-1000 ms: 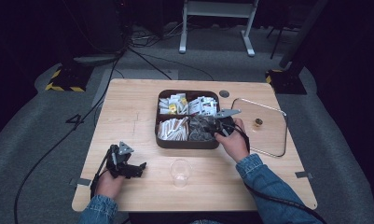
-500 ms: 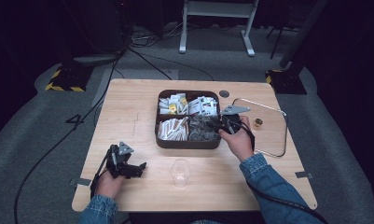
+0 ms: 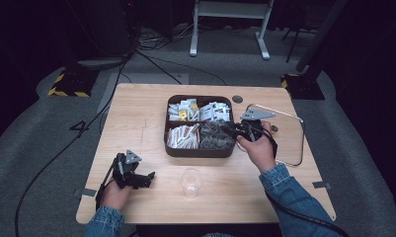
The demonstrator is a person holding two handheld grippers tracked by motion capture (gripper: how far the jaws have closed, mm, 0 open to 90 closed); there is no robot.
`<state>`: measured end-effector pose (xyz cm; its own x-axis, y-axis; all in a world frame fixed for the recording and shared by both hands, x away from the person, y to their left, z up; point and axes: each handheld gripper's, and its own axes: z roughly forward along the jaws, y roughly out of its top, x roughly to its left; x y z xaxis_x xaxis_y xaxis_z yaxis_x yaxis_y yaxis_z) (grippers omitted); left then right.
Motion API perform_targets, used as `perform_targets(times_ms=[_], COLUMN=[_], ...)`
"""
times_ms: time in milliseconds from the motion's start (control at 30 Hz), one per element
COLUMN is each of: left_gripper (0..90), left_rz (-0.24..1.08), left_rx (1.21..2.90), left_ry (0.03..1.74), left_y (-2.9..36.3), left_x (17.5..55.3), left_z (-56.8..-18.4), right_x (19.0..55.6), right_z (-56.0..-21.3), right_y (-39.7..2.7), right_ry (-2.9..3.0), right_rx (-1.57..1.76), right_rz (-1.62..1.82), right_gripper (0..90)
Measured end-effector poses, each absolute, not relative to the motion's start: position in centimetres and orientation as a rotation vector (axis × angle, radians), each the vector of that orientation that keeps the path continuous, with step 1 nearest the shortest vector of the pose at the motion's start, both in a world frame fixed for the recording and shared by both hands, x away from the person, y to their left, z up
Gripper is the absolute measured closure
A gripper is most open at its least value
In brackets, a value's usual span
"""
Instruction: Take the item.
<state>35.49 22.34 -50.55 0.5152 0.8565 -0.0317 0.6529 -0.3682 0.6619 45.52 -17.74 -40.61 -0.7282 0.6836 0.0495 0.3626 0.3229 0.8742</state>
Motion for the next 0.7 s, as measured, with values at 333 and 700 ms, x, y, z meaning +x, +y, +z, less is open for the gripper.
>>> perform_targets(times_ms=[333,700], left_gripper=[0.0,0.0], left_rz=[0.425,0.425], left_rx=[2.137,2.137], left_ry=[1.225,1.225], left_y=[22.3,22.3], left_x=[35.5,35.5], left_z=[-50.6,-50.6], right_x=[44.0,41.1], right_z=[-39.3,-38.5], right_y=[-17.4,-16.1], right_ry=[2.292,2.356], right_rx=[0.874,0.757], right_rz=[1.406,1.435], right_gripper=[76.1,76.1])
